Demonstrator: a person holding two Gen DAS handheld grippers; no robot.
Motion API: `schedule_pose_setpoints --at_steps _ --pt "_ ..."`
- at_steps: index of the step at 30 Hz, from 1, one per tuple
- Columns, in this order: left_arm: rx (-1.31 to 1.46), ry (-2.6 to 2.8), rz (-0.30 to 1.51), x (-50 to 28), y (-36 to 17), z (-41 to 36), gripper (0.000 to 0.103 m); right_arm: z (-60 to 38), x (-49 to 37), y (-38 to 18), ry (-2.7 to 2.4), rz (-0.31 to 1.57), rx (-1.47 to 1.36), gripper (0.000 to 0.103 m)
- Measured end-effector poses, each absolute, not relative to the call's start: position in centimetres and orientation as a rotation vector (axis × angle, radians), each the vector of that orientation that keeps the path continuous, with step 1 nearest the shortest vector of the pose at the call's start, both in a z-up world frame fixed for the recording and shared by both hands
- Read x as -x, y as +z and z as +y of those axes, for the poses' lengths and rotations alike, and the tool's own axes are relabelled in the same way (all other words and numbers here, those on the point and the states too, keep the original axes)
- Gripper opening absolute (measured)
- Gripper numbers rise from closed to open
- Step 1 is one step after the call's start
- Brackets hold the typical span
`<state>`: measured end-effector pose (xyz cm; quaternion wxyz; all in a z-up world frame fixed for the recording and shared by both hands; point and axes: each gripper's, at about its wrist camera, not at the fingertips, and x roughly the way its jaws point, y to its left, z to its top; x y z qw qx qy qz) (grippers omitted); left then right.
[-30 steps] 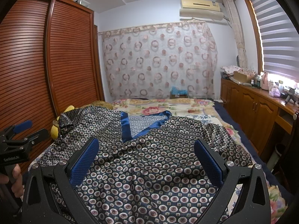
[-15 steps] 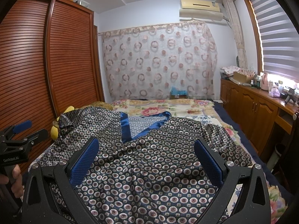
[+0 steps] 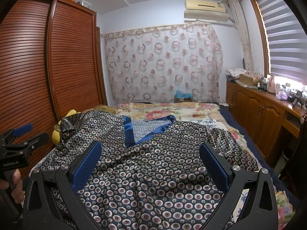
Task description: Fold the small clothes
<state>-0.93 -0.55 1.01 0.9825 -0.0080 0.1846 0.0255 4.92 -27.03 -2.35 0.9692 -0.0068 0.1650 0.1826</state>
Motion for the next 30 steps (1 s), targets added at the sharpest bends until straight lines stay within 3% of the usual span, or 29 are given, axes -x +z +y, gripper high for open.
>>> schedule_pose_setpoints --at_steps 13,30 --pt "0.008 0.100 0.414 -1.1 -0.8 1.7 0.103 -26.3 -6.9 -3.5 0.390 0.381 0.015 0.103" --pt "0.015 0.212 0.530 -6.3 -3.6 12.6 0.103 -22.3 -11.3 -8.2 0.511 0.501 0.093 0.103"
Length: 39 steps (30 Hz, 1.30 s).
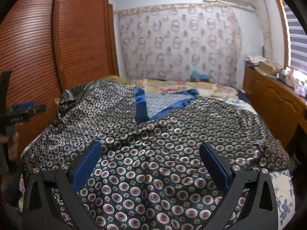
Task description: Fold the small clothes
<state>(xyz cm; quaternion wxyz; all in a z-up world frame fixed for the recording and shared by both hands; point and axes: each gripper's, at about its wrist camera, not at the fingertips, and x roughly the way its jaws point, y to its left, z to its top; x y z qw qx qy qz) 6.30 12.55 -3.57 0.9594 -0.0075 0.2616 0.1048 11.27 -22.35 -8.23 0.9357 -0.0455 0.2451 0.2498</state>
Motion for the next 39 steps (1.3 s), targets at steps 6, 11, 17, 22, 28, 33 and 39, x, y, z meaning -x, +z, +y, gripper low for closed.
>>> schedule_pose_setpoints --at_steps 6,11,17,22,28,33,39 --pt "0.062 0.212 0.562 -9.0 -4.2 15.9 0.103 -21.0 -12.0 -9.0 0.540 0.531 0.120 0.103" --pt "0.128 0.185 0.636 -12.4 -5.1 18.1 0.102 -20.1 -12.4 -9.4 0.566 0.563 0.144 0.102" --pt "0.272 0.108 0.687 -15.0 -5.3 20.1 0.082 -18.6 -12.7 -9.4 0.597 0.570 0.178 0.102" --pt "0.273 0.096 0.753 -17.5 -5.3 20.4 0.078 -17.8 -13.0 -10.6 0.603 0.601 0.200 0.102" --pt "0.264 0.105 0.823 -19.1 -6.2 20.8 0.061 -17.8 -13.2 -10.9 0.602 0.620 0.202 0.102" --pt "0.204 0.111 0.826 -19.4 -5.5 20.5 0.016 -17.8 -13.3 -11.0 0.598 0.625 0.199 0.102" --pt "0.098 0.080 0.814 -20.6 -3.0 18.4 0.004 -17.8 -13.4 -11.1 0.589 0.624 0.200 0.101"
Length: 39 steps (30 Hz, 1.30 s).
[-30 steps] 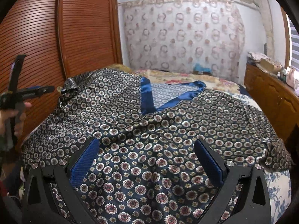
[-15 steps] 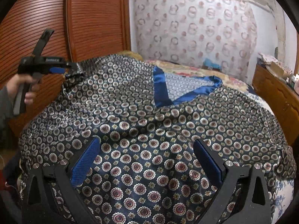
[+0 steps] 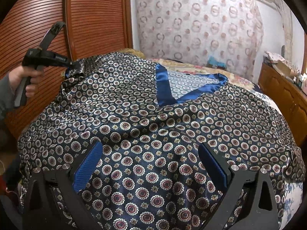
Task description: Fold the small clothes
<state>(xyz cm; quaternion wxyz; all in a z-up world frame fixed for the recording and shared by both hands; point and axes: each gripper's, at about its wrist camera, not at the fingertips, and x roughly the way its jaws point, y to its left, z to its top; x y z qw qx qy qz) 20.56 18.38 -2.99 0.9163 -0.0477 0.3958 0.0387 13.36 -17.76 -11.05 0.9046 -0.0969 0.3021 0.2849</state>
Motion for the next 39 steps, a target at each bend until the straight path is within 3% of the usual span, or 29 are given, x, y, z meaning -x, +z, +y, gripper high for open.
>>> schedule_pose_setpoints --at_steps 5,8,15,20,29,39 --pt "0.020 -0.024 0.785 -20.9 0.0 13.7 0.005 -17.8 -13.2 -11.0 0.584 0.618 0.200 0.101" --pt "-0.001 -0.111 0.760 -20.3 1.4 10.7 0.016 -17.8 -13.2 -11.0 0.583 0.614 0.200 0.101" --pt "-0.051 -0.198 0.760 -17.8 2.1 8.3 0.026 -18.0 -13.0 -11.0 0.584 0.612 0.191 0.101" --pt "-0.064 -0.187 0.764 -15.6 0.6 9.3 0.063 -18.1 -13.1 -11.0 0.584 0.615 0.182 0.101" --pt "-0.053 -0.176 0.840 -13.6 -5.2 9.8 0.064 -18.3 -13.2 -11.0 0.585 0.618 0.175 0.101" --pt "-0.067 -0.276 0.810 -13.6 -5.9 4.4 0.064 -22.1 -13.6 -9.3 0.537 0.601 0.153 0.101"
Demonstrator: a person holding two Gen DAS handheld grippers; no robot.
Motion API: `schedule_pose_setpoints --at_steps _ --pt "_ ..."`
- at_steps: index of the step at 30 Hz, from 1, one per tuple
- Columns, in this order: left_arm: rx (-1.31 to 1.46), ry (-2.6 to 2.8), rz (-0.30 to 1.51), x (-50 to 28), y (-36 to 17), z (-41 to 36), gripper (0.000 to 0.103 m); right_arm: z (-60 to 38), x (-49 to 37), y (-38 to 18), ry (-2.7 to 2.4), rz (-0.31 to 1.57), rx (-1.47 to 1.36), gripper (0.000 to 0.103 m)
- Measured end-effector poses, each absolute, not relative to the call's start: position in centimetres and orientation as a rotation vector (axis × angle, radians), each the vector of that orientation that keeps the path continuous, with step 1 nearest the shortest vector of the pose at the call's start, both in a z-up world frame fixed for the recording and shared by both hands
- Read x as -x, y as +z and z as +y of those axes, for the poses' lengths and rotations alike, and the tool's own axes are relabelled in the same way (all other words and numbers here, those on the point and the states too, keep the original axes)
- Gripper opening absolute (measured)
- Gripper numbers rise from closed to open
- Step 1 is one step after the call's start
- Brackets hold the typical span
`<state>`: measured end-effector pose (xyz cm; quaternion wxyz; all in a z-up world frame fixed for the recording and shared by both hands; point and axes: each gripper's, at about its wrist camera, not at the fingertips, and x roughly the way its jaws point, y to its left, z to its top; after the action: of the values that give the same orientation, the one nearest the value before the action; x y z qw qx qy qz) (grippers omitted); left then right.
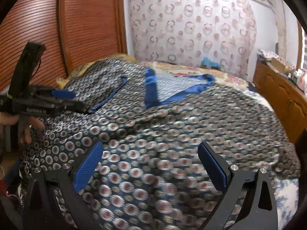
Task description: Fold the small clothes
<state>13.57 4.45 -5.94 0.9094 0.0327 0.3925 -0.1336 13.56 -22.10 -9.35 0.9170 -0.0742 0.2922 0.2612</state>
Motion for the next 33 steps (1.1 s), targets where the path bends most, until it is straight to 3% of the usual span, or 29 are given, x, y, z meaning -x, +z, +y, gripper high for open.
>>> schedule_pose_setpoints --at_steps 8,21,27,29,33 --pt "-0.109 -0.354 0.855 -15.5 -7.0 -1.3 0.064 -33.2 -16.3 -6.8 0.365 0.591 0.108 0.101" --pt "-0.162 -0.377 0.906 -17.2 -8.9 -5.3 0.066 -46.8 -21.2 -8.9 0.198 0.758 -0.006 0.098" --pt "-0.165 -0.388 0.881 -17.2 -9.2 -5.3 0.076 -49.0 -21.9 -10.4 0.215 0.837 -0.067 0.097" --pt "-0.172 -0.397 0.889 -17.2 -9.3 -5.5 0.087 -49.2 -22.3 -11.1 0.228 0.865 -0.085 0.096" --pt "-0.182 -0.410 0.897 -17.4 -9.6 -5.9 0.093 -49.9 -22.9 -12.2 0.251 0.915 -0.124 0.095"
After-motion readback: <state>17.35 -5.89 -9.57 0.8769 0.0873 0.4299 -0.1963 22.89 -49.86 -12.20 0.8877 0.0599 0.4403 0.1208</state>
